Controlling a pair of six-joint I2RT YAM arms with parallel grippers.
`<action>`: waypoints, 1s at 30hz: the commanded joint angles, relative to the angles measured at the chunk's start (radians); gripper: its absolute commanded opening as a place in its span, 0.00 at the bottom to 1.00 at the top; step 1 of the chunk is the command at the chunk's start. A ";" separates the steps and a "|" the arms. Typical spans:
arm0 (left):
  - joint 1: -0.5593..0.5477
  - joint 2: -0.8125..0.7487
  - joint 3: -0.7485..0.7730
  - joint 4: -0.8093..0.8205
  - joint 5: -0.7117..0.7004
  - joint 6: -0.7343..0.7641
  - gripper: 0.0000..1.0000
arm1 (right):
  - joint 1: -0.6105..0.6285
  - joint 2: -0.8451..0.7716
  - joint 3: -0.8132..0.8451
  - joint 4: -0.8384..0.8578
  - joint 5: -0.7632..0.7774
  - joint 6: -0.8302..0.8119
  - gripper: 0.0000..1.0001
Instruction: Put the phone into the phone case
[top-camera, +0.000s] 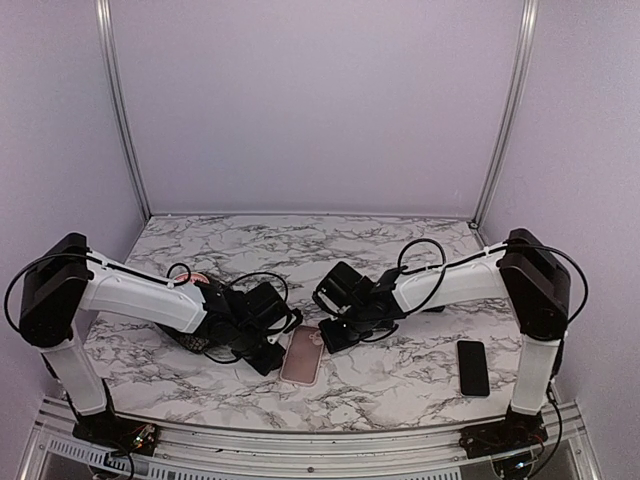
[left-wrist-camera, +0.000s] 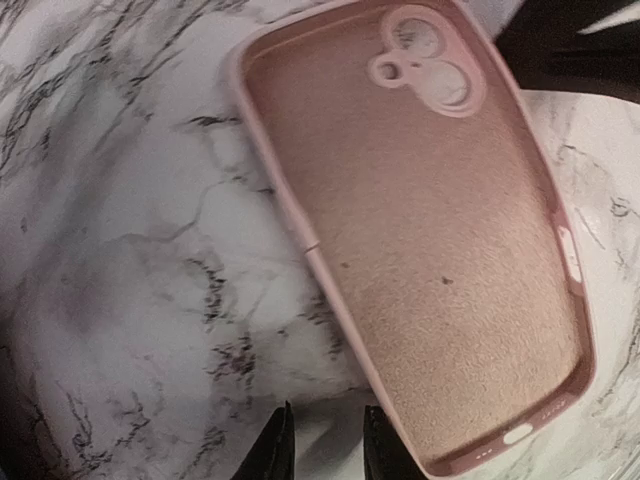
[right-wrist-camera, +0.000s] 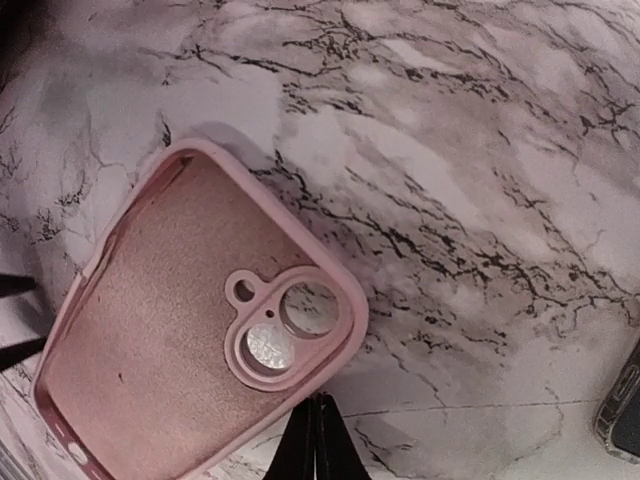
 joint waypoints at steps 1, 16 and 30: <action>-0.042 0.045 0.017 -0.009 0.116 0.027 0.22 | -0.012 0.025 0.088 -0.086 0.089 -0.044 0.02; -0.017 -0.125 0.092 -0.018 0.125 0.005 0.39 | -0.481 -0.552 -0.288 -0.460 0.140 -0.077 0.98; 0.034 -0.138 0.108 -0.054 0.105 0.063 0.93 | -0.769 -0.433 -0.379 -0.525 -0.005 -0.131 0.99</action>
